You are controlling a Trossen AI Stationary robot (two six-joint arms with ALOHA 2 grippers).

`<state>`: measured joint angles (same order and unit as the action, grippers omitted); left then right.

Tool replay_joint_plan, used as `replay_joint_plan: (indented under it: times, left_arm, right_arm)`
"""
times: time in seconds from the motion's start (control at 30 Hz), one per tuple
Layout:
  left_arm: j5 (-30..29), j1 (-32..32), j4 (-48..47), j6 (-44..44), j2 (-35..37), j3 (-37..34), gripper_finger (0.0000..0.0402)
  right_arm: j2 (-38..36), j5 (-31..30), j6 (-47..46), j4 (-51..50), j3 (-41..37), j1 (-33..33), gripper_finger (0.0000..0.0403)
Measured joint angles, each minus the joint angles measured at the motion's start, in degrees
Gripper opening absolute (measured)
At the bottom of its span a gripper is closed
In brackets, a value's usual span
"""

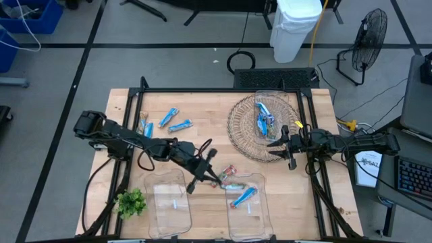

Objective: Pick and place Granola Bars by type
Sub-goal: Put the top right red granola bar into the bottom middle transparent bin

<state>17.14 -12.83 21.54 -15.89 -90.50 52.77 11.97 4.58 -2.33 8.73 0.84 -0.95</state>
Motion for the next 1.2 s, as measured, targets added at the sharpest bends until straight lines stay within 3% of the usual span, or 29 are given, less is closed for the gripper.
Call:
replay_joint_plan:
  times: [0.13,0.53,1.2]
  left_arm:
    - [4.52,0.32,5.57,2.09,-3.44,0.36,0.0000]
    - [7.96,2.37,5.26,3.83,-9.73,4.88,0.0000]
    - [6.87,4.33,8.96,4.08,-11.51,4.94,0.0000]
  right_arm:
    - [0.00,0.00,0.00,0.00,0.00,0.00,0.0114]
    - [0.02,-0.02,0.00,-0.11,0.00,-0.01,0.0114]
    - [0.00,0.00,0.00,0.00,0.00,-0.02,0.0114]
